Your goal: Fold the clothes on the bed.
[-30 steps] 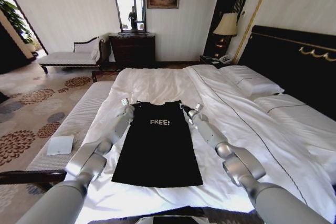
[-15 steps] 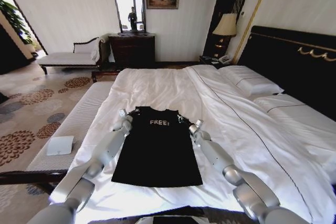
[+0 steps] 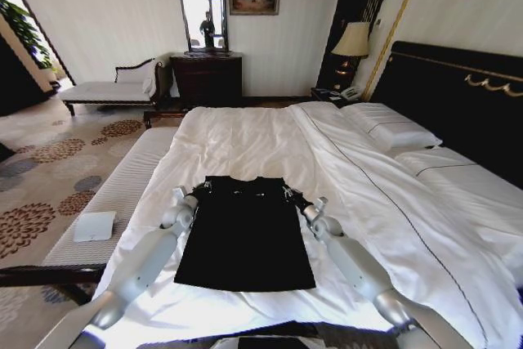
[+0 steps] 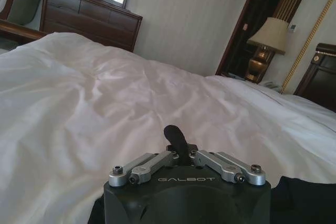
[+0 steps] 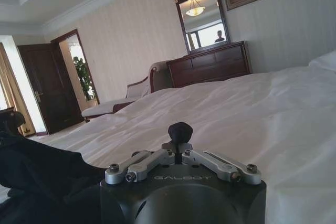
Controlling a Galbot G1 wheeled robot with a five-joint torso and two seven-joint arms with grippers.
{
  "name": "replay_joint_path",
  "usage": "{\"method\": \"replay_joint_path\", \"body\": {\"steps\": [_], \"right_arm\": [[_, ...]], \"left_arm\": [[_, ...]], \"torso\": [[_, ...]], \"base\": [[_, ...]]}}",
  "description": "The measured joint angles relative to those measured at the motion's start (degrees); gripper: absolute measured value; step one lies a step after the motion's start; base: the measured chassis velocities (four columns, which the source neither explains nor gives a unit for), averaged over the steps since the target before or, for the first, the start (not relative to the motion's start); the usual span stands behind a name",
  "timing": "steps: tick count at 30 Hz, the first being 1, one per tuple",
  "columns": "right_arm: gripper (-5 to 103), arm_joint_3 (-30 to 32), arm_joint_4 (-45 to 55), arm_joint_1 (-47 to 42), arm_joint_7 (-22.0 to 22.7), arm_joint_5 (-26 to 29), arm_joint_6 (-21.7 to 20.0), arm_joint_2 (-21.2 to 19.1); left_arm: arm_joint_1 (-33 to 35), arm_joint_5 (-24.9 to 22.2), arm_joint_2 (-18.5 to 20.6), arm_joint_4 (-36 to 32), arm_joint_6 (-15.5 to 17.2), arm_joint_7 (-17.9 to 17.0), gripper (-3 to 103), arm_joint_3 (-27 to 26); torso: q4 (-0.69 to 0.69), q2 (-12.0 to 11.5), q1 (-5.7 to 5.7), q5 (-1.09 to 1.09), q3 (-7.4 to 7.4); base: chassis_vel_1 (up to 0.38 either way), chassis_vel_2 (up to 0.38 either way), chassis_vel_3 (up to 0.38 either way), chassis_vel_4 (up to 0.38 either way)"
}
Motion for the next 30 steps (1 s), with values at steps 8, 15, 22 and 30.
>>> {"method": "replay_joint_path", "body": {"steps": [8, 15, 22, 30], "right_arm": [[1, 1.4, 5.2, -6.7, 0.0, -3.9, 1.9, -2.4], [1, 4.5, 10.4, -14.0, 0.0, -6.5, 3.0, -3.0], [1, 6.7, 14.3, -21.3, 0.2, -10.8, 4.2, -2.6], [1, 9.3, 19.1, -28.5, 0.2, -12.0, 4.6, -1.8]], "left_arm": [[8.0, 2.9, 2.0, -5.5, -0.9, 0.1, 2, -1.9], [15.3, 4.9, 4.1, -11.5, -1.5, 0.2, 2, -3.9], [21.9, 6.4, 5.8, -13.8, -2.6, 1.4, 2, -7.4], [30.9, 7.8, 4.3, -18.0, -3.3, 1.6, 2, -12.2]], "torso": [[0.02, 0.0, 0.01, 0.0, 0.0], [0.02, 0.0, 0.02, -0.01, 0.0], [0.02, 0.0, 0.02, -0.01, 0.0], [0.02, 0.0, 0.01, -0.01, 0.0]], "base": [[0.0, 0.0, 0.0, 0.0], [0.0, 0.0, 0.0, 0.0], [0.0, 0.0, 0.0, 0.0], [0.0, 0.0, 0.0, 0.0]]}}
